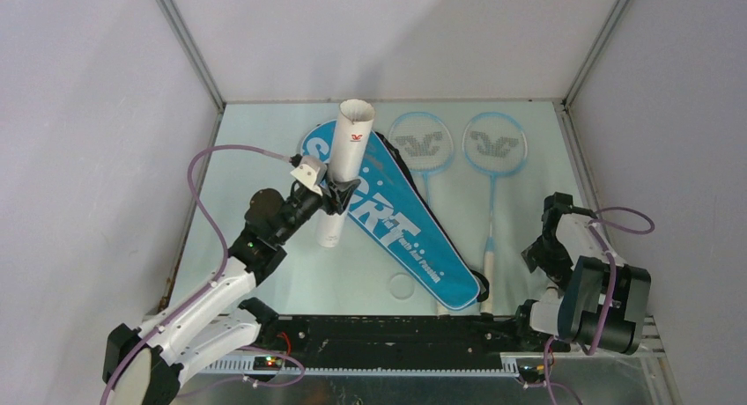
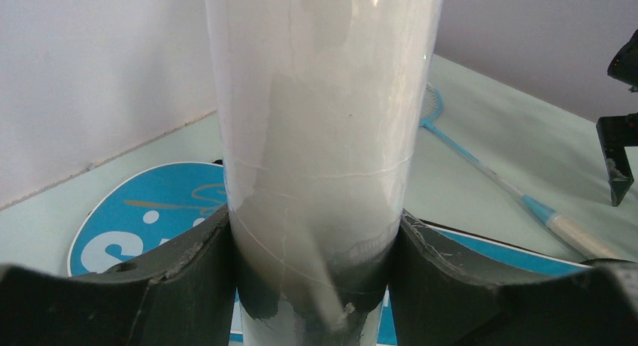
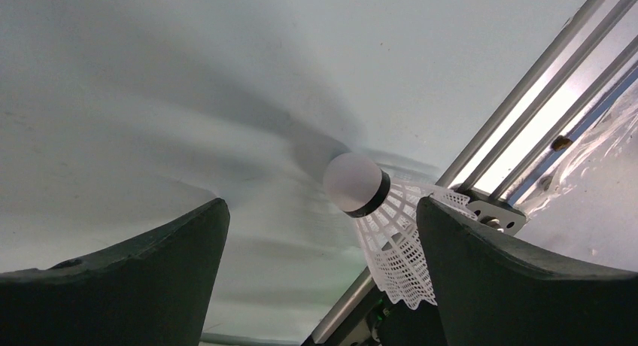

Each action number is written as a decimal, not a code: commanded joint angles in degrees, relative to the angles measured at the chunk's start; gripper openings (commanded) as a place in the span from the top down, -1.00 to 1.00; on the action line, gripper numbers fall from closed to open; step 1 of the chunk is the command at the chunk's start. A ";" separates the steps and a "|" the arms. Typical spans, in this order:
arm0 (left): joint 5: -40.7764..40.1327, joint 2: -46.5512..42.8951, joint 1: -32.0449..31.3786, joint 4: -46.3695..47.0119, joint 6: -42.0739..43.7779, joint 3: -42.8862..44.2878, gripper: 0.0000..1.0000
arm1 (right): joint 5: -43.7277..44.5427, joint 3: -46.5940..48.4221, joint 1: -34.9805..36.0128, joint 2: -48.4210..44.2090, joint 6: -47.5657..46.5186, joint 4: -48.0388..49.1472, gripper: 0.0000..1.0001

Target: Pack up the badminton gear

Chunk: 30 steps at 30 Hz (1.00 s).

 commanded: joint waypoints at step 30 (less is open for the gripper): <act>-3.50 -2.48 -0.25 1.00 2.42 1.67 0.21 | 6.01 0.65 -0.40 -3.25 2.58 -0.58 -0.75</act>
